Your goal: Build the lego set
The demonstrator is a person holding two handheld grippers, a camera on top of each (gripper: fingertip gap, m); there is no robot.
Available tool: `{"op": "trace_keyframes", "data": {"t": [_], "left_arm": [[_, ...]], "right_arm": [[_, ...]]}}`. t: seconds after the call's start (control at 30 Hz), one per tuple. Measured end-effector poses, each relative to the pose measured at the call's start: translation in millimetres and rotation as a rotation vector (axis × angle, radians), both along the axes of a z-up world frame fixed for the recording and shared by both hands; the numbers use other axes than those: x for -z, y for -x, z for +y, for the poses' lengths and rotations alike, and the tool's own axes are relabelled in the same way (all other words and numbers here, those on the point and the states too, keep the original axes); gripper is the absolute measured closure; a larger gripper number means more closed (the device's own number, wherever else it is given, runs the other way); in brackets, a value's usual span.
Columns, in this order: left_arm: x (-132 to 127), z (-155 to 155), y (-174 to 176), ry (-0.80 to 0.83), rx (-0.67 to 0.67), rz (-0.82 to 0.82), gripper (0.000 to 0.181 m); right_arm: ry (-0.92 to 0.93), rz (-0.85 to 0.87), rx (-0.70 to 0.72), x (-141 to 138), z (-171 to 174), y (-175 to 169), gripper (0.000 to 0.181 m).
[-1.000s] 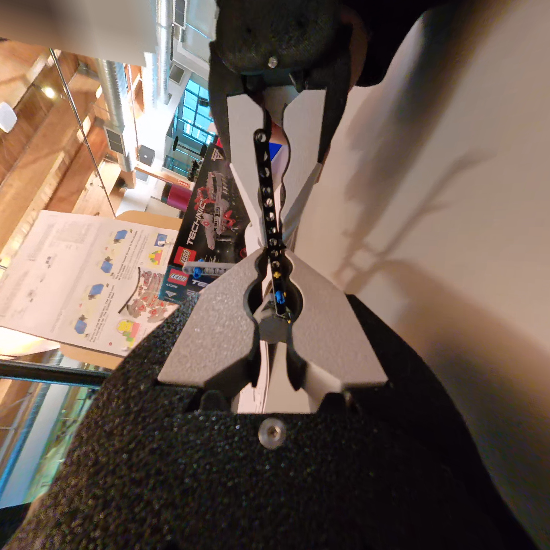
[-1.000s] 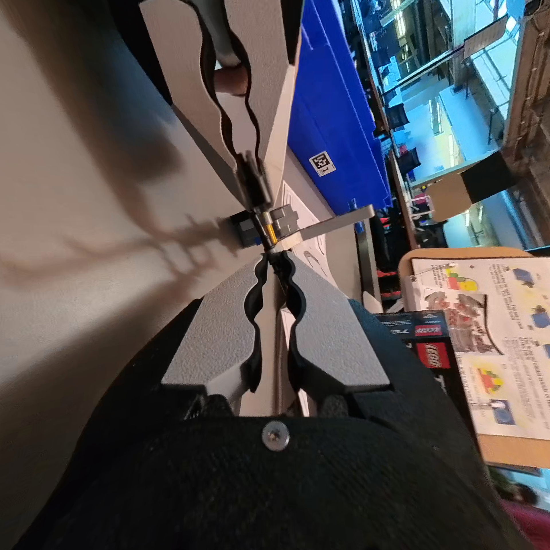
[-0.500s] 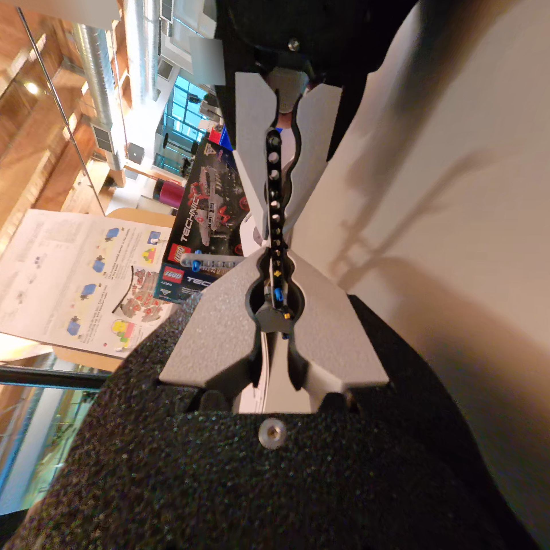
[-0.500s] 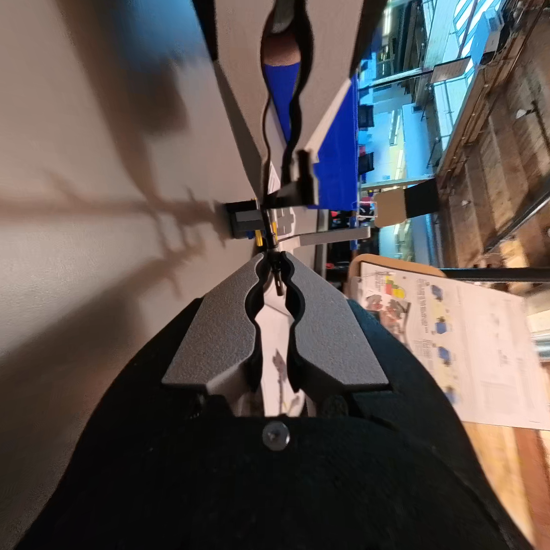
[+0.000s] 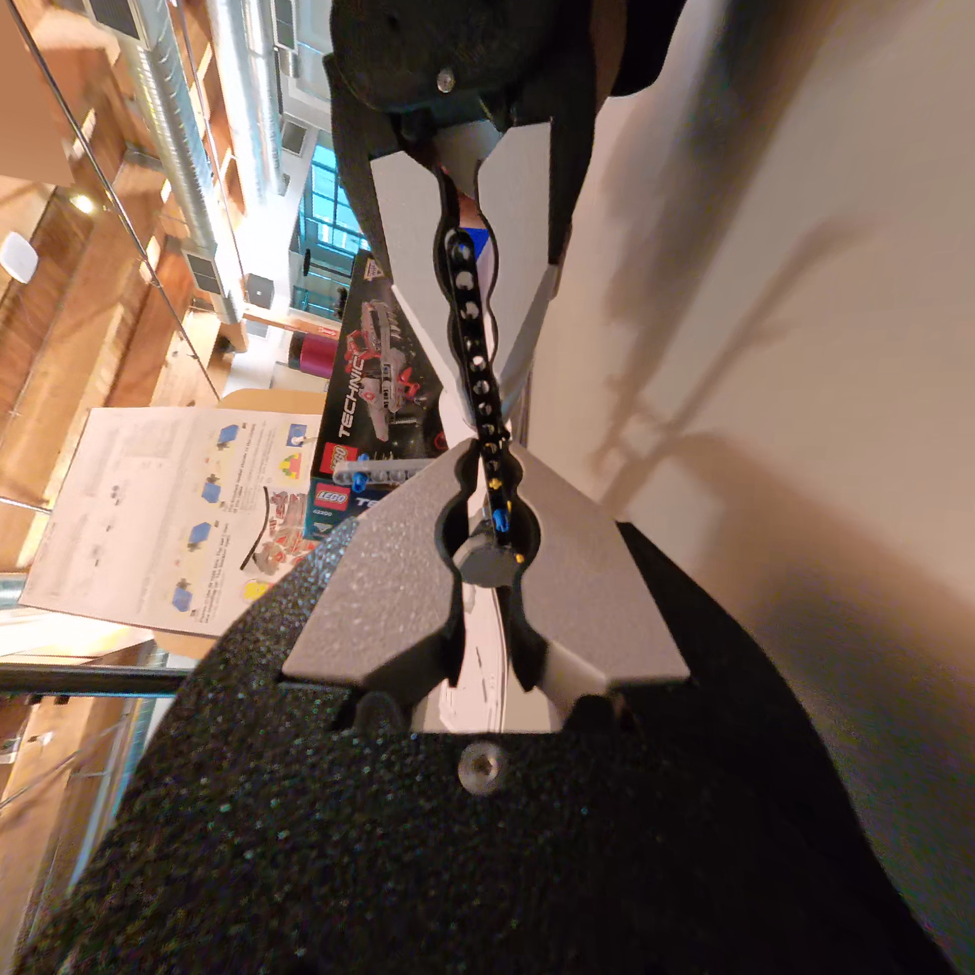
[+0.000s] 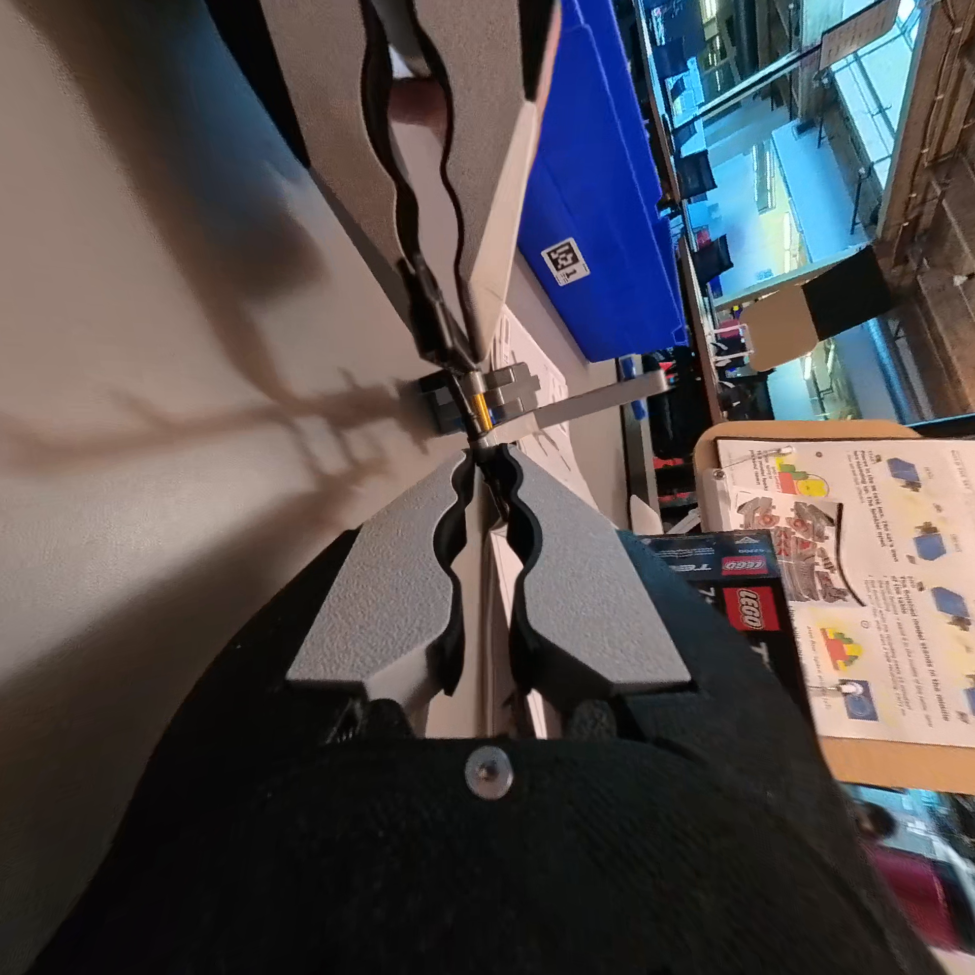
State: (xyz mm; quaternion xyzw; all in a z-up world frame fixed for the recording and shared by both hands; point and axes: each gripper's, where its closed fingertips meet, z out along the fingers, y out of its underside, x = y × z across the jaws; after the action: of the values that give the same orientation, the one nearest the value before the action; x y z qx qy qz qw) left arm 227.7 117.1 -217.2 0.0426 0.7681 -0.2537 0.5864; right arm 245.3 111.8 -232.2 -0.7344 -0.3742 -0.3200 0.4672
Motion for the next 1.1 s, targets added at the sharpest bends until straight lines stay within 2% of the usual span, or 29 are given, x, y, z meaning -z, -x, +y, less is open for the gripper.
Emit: {"op": "trace_keyframes", "data": {"t": [0.07, 0.2, 0.4, 0.57, 0.73, 0.83, 0.93, 1.1], "left_arm": [[-0.7, 0.1, 0.6, 0.003, -0.006, -0.006, 0.176], [1.0, 0.8, 1.2, -0.022, -0.013, -0.025, 0.176], [0.7, 4.9, 1.7, -0.023, -0.037, -0.045, 0.175], [4.2, 4.8, 4.8, -0.067, -0.066, -0.028, 0.162], [-0.5, -0.2, 7.2, -0.063, -0.062, -0.023, 0.164], [-2.5, -1.4, 4.4, -0.076, -0.092, -0.041, 0.174], [-3.1, 0.1, 5.2, -0.05, -0.088, -0.03, 0.175], [-6.4, 0.9, 10.3, 0.033, -0.054, -0.003, 0.176]], "right_arm": [[0.002, 0.052, -0.002, -1.0, 1.0, 1.1, 0.175], [0.005, 0.044, 0.006, 0.8, 2.8, 2.5, 0.174], [-0.003, -0.253, 0.039, -0.9, 6.6, 3.3, 0.176], [-0.001, -0.303, 0.05, -3.0, 7.0, 2.3, 0.177], [0.011, -0.342, 0.055, -3.9, 6.6, 1.5, 0.177], [0.017, -0.377, 0.055, -3.7, 6.6, 1.6, 0.177], [0.006, -0.336, 0.035, -3.9, 6.1, 2.3, 0.176], [-0.015, -0.154, -0.015, -7.2, 6.1, 8.1, 0.176]]}}
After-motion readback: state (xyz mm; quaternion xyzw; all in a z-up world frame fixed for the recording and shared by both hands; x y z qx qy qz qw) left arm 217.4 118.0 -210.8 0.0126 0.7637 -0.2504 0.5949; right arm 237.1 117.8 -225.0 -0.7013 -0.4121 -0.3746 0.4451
